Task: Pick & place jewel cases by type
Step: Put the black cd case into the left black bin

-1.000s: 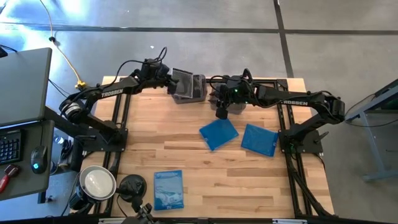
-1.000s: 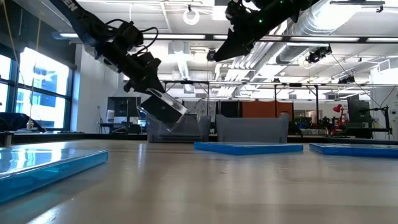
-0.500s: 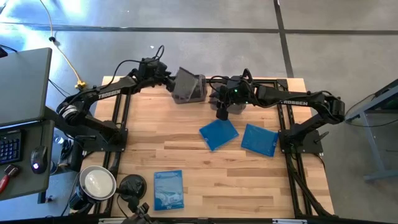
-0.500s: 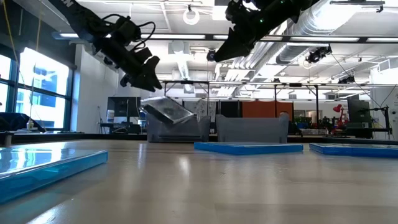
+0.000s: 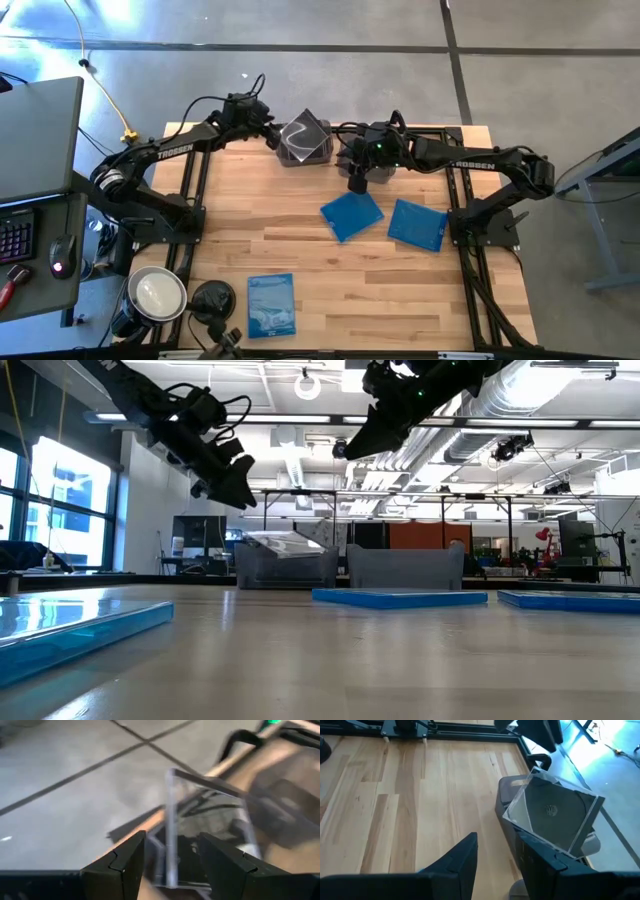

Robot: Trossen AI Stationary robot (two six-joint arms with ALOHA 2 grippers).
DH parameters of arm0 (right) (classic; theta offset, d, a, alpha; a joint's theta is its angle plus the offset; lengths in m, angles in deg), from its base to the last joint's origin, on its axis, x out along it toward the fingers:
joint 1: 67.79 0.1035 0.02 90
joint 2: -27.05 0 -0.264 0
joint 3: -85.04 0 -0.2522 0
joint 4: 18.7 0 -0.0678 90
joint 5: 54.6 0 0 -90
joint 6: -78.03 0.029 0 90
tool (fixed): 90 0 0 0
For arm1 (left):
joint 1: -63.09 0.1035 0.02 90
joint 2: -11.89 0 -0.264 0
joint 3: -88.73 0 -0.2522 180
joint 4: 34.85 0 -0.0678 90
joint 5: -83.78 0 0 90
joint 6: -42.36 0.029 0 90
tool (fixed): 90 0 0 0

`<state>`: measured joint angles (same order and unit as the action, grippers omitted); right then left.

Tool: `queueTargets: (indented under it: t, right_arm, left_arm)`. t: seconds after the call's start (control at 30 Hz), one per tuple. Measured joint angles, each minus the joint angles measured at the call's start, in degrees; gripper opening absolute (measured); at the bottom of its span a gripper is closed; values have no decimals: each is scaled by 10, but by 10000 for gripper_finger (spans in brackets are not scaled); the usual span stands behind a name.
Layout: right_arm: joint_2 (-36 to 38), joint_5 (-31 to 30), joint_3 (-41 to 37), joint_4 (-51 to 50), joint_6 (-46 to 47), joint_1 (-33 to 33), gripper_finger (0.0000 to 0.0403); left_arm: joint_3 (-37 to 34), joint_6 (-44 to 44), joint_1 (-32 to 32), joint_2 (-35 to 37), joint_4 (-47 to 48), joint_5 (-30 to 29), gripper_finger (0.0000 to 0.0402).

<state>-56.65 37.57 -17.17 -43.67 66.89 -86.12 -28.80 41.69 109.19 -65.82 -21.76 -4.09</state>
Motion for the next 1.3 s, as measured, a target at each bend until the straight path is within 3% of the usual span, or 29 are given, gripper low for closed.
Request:
queueTargets:
  t: [0.27, 0.43, 0.6, 0.8, 1.0, 1.3]
  right_arm:
    - [-42, 0, 0, 45, -19, 0, 129]
    - [-112, 0, 0, 127, -40, -1, 129]
    - [-159, 2, 0, 124, -20, -9, 129]
    - [-230, 74, 0, 211, 59, -30, 129]
    - [-284, 109, 0, 301, 83, -35, 129]
    - [-334, 101, 35, 330, 84, -34, 129]
  left_arm:
    - [0, 2, -2, 0, 20, 95, 182]
    - [0, 4, -21, 3, 37, 67, 182]
    - [0, 4, -19, 14, 33, 51, 182]
    - [0, 4, -19, 19, 13, 50, 182]
    - [0, 4, -19, 19, 2, 51, 182]
    - [0, 4, -19, 19, -16, 50, 182]
